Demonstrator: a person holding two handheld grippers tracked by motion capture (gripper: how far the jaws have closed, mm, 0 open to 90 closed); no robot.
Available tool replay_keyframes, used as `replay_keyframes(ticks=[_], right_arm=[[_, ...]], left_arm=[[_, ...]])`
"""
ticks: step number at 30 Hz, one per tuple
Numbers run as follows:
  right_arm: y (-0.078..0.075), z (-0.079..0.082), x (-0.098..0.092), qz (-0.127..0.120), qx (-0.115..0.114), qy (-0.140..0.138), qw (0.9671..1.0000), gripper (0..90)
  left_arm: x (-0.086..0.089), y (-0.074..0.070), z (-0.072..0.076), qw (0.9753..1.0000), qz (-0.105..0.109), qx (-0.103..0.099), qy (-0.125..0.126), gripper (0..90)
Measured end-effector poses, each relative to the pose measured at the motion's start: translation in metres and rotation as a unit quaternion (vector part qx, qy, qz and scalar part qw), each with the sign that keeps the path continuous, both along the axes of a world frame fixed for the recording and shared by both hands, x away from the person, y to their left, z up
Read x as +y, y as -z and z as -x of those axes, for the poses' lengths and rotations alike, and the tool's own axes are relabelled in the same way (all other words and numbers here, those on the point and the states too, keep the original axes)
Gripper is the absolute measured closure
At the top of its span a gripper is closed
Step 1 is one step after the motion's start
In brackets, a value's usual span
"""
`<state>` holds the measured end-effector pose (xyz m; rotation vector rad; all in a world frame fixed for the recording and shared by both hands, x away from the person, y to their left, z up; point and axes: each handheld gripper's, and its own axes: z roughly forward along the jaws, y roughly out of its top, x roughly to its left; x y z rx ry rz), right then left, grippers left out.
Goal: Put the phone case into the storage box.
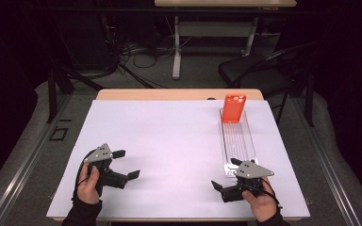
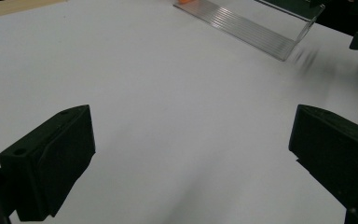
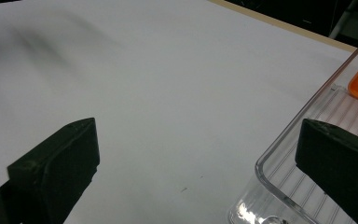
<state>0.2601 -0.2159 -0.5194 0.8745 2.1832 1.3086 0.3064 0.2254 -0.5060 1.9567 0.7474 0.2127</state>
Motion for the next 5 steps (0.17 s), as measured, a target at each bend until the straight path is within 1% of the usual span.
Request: replay_keyframes(ticks=[5], right_arm=[[0.0008,-0.0003,0.0004,-0.002,0.002,-0.001,1.0000,0.0]], left_arm=[[0.0002,0.0000,-0.0001,1.0000,0.000,0.000,-0.001,0.3]])
